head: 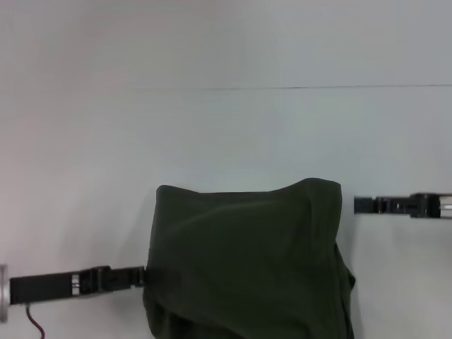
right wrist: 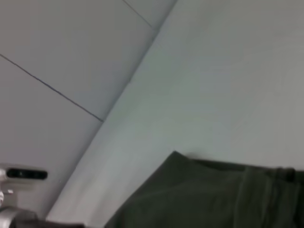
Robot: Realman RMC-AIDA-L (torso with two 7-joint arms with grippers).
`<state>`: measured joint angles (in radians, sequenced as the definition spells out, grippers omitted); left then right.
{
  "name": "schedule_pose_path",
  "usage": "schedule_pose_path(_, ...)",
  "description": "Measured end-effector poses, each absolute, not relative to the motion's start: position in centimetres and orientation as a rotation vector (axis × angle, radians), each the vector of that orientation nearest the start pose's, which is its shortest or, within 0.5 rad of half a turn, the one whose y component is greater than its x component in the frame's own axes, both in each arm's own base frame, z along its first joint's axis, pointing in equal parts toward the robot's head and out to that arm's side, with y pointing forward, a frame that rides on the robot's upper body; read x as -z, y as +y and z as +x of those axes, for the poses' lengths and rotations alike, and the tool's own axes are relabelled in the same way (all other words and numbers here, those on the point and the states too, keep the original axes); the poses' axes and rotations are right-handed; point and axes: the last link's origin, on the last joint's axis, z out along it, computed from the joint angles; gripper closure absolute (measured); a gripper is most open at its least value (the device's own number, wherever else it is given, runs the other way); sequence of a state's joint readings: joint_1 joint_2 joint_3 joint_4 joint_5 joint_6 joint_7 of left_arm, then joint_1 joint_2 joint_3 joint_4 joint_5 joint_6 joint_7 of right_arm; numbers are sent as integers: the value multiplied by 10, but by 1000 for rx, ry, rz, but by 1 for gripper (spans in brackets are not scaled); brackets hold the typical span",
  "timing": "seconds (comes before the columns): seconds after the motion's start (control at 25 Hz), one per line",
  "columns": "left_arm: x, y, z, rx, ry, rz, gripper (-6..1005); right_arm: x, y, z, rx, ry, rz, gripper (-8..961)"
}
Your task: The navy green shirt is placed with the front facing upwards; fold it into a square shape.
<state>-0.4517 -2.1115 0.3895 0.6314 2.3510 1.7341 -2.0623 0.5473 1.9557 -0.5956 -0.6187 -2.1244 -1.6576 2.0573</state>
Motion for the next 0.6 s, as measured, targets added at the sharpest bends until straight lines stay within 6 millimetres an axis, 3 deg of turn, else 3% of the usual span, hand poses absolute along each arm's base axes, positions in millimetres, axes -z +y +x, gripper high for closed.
schedule_pose_path(0.2, -4, 265, -314, 767, -1796, -2413, 551, -35, 322, 296, -602, 1651, -2516, 145)
schedule_pose_path(0.32, -8, 266, -316, 749, -1748, -2427, 283, -31, 320, 299, -599, 1674, -2507, 144)
schedule_pose_path(0.6, -19, 276, -311, 903, -1553, -2406, 153, -11, 316, 303, -546, 1699, -2496, 144)
